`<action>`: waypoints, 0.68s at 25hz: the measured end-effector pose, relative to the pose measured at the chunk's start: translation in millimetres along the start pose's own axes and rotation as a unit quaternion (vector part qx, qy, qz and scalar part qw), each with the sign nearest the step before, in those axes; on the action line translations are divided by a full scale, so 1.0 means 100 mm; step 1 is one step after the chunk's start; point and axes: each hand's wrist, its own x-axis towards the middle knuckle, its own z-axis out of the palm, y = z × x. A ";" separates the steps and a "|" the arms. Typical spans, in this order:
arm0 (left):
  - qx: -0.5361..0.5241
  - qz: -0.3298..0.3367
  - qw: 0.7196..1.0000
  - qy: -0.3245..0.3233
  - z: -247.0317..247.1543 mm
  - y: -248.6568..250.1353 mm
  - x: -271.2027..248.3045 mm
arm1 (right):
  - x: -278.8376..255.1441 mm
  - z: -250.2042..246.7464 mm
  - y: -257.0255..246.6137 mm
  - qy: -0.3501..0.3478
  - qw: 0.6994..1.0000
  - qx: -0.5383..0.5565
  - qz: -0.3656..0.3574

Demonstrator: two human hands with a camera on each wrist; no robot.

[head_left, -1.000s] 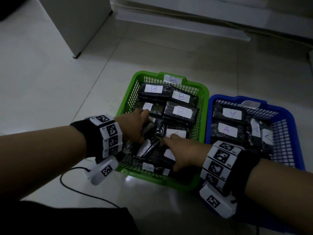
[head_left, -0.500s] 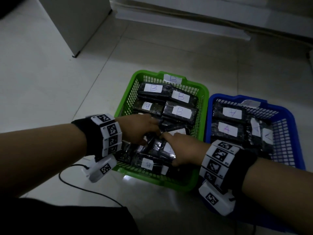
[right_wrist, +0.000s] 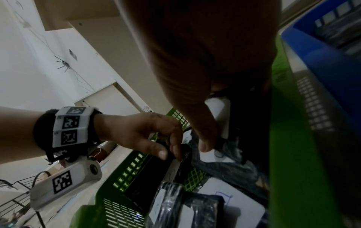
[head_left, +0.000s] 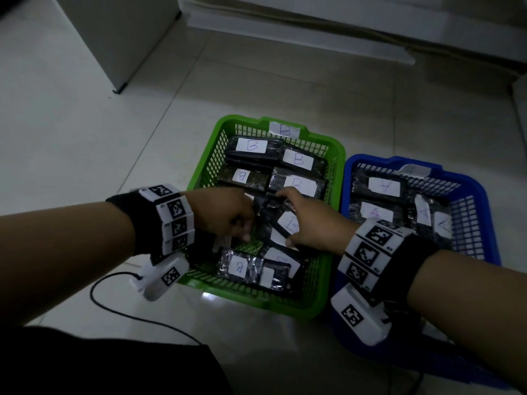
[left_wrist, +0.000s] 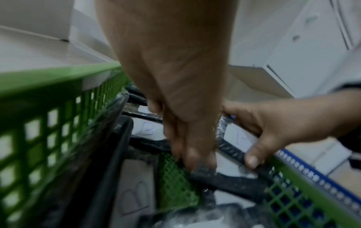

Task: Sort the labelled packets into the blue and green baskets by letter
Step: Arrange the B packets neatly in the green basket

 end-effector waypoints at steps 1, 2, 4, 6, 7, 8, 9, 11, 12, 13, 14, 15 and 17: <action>-0.054 -0.014 0.997 -0.048 0.01 0.06 -0.01 | 0.00 0.00 0.00 0.004 1.000 -0.002 0.004; -0.085 -0.022 0.992 -0.092 0.03 0.12 0.00 | 0.00 0.01 0.01 0.003 1.000 -0.004 0.010; -0.082 -0.001 0.988 -0.132 0.12 0.17 0.04 | 0.02 0.03 0.00 -0.007 0.999 -0.011 0.031; -0.067 0.017 0.989 -0.131 0.15 0.16 0.06 | 0.04 0.05 -0.03 -0.029 0.998 -0.038 0.045; -0.066 0.018 0.991 -0.119 0.12 0.15 0.06 | 0.04 0.07 -0.05 -0.039 0.997 -0.053 0.048; -0.064 0.015 0.992 -0.108 0.09 0.13 0.05 | 0.05 0.10 -0.07 -0.046 0.996 -0.059 0.054; -0.063 0.009 0.993 -0.103 0.07 0.12 0.04 | 0.05 0.13 -0.08 -0.046 0.995 -0.059 0.060; -0.076 -0.007 0.989 -0.123 0.06 0.13 0.02 | 0.03 0.18 -0.08 -0.042 0.995 -0.056 0.068; -0.081 -0.013 0.987 -0.140 0.08 0.15 0.01 | 0.03 0.19 -0.08 -0.045 0.995 -0.057 0.068; -0.082 -0.014 0.985 -0.151 0.10 0.16 0.00 | 0.04 0.18 -0.07 -0.052 0.995 -0.056 0.066; -0.081 -0.011 0.985 -0.155 0.13 0.17 0.00 | 0.04 0.18 -0.06 -0.063 0.995 -0.052 0.062; -0.082 -0.008 0.984 -0.155 0.14 0.18 -0.01 | 0.04 0.17 -0.07 -0.074 0.994 -0.047 0.059; -0.094 -0.015 0.981 -0.169 0.14 0.19 -0.01 | 0.03 0.18 -0.08 -0.083 0.994 -0.049 0.053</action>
